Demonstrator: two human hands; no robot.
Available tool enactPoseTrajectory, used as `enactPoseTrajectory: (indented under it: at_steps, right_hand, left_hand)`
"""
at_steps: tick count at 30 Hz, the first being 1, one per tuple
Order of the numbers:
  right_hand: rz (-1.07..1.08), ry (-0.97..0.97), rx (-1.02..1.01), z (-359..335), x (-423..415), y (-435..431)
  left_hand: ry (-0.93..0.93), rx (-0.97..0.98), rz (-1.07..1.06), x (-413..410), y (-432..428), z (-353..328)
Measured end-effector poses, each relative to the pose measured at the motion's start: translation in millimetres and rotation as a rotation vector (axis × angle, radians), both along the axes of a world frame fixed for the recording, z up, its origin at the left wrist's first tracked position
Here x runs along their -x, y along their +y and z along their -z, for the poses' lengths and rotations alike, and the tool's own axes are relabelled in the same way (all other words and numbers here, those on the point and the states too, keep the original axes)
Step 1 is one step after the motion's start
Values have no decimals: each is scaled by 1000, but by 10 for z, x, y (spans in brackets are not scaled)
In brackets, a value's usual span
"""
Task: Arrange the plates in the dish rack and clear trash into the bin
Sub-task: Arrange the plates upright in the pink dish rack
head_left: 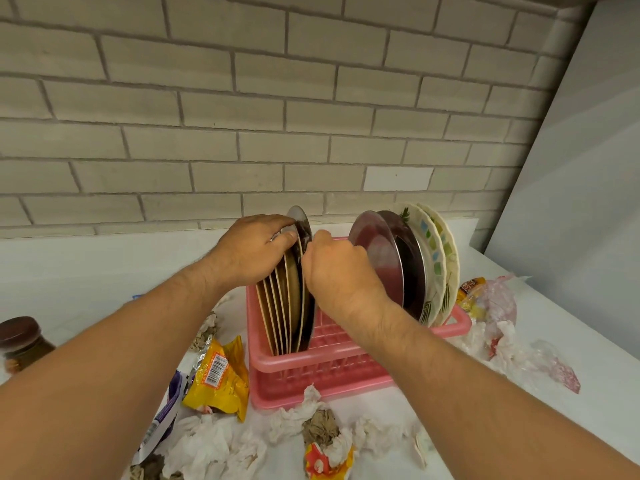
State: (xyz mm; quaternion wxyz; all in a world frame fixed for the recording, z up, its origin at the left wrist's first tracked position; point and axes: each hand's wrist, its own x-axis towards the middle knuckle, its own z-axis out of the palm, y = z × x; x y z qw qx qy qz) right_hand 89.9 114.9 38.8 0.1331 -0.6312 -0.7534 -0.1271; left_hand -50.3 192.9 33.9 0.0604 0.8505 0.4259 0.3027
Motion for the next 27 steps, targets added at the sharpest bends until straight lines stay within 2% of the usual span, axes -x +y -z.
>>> enactPoseTrajectory:
  at_steps: [7, 13, 21, 27]
  right_hand:
    - [242, 53, -106, -631, -211, 181]
    - [278, 29, -258, -975, -534, 290]
    - [234, -148, -177, -704, -525, 288]
    - [202, -163, -168, -470, -493, 356]
  left_hand:
    - [19, 59, -64, 8, -1, 9]
    - [65, 58, -138, -20, 16, 37]
    - [101, -4, -76, -13, 5, 33]
    - [102, -8, -76, 6, 2, 38]
